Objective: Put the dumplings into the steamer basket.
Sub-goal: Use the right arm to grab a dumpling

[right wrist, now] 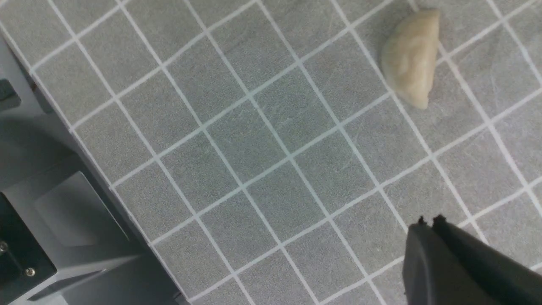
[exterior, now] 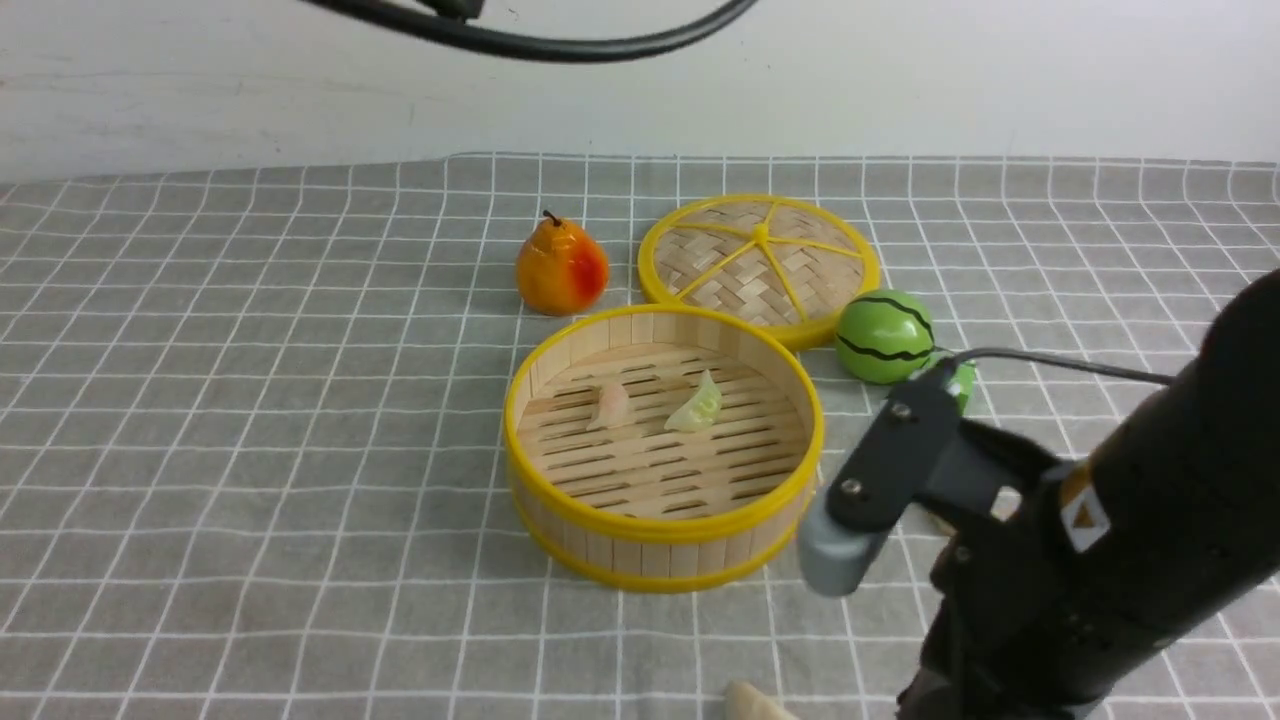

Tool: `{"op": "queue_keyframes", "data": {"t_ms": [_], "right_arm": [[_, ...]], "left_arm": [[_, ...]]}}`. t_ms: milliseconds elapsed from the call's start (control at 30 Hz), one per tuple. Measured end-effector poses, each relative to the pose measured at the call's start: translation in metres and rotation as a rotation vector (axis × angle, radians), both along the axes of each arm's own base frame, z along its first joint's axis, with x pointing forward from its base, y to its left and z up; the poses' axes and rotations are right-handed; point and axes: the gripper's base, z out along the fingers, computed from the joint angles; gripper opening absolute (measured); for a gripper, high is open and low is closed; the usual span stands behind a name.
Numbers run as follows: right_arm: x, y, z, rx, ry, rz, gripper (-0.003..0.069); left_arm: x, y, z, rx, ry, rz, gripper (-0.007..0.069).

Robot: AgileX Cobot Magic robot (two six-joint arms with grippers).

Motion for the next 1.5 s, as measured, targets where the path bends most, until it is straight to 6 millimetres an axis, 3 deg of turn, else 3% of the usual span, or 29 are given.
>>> {"op": "queue_keyframes", "data": {"t_ms": [133,300,333,400,500,567,700,733,900,1033,1200,1333,1433,1500], "right_arm": [[0.0,0.014,-0.008,-0.002,-0.002,0.027,0.0005],[0.006,0.021,-0.018,-0.008,0.004,0.01,0.0029],[0.008,0.022,-0.021,-0.015,0.009,0.011,0.0044],[0.013,0.027,-0.026,-0.025,0.02,0.011,0.0095],[0.019,0.033,-0.029,-0.028,0.023,0.009,0.0163],[0.027,0.039,-0.035,-0.032,0.013,0.008,0.0255],[0.04,0.047,-0.048,-0.038,-0.012,-0.016,0.0422],[0.047,0.051,-0.056,-0.043,-0.032,-0.032,0.0494],[0.06,0.058,-0.08,-0.065,-0.052,-0.067,0.0584],[0.065,0.062,-0.1,-0.097,-0.031,-0.072,0.0572],[0.068,0.064,-0.123,-0.138,0.009,-0.07,0.0435],[0.07,0.066,-0.122,-0.134,0.002,-0.073,0.0266],[0.072,0.068,-0.114,-0.14,0.013,-0.07,0.0239],[0.075,0.072,-0.097,-0.135,0.012,-0.065,0.0232]], "left_arm": [[-0.035,0.019,-0.008,0.02,0.035,-0.003,-0.0014],[-0.074,0.037,-0.035,0.032,0.118,0.001,-0.0014],[-0.089,0.044,-0.045,0.025,0.131,-0.004,-0.0014],[-0.117,0.055,-0.059,-0.015,0.133,-0.018,-0.0014],[-0.143,0.066,-0.073,-0.047,0.12,-0.026,-0.0014],[-0.163,0.075,-0.093,-0.052,0.125,-0.027,-0.0014],[-0.189,0.089,-0.121,-0.051,0.128,-0.026,-0.0014],[-0.199,0.094,-0.131,-0.057,0.13,-0.028,-0.0014],[-0.219,0.101,-0.161,-0.072,0.158,-0.034,-0.0014],[-0.227,0.105,-0.175,-0.078,0.169,-0.036,-0.0014],[-0.228,0.105,-0.181,-0.074,0.179,-0.035,-0.0014],[-0.227,0.105,-0.181,-0.077,0.174,-0.035,-0.0014],[-0.227,0.105,-0.182,-0.078,0.173,-0.035,-0.0014],[-0.227,0.105,-0.182,-0.078,0.173,-0.035,-0.0014]]}}
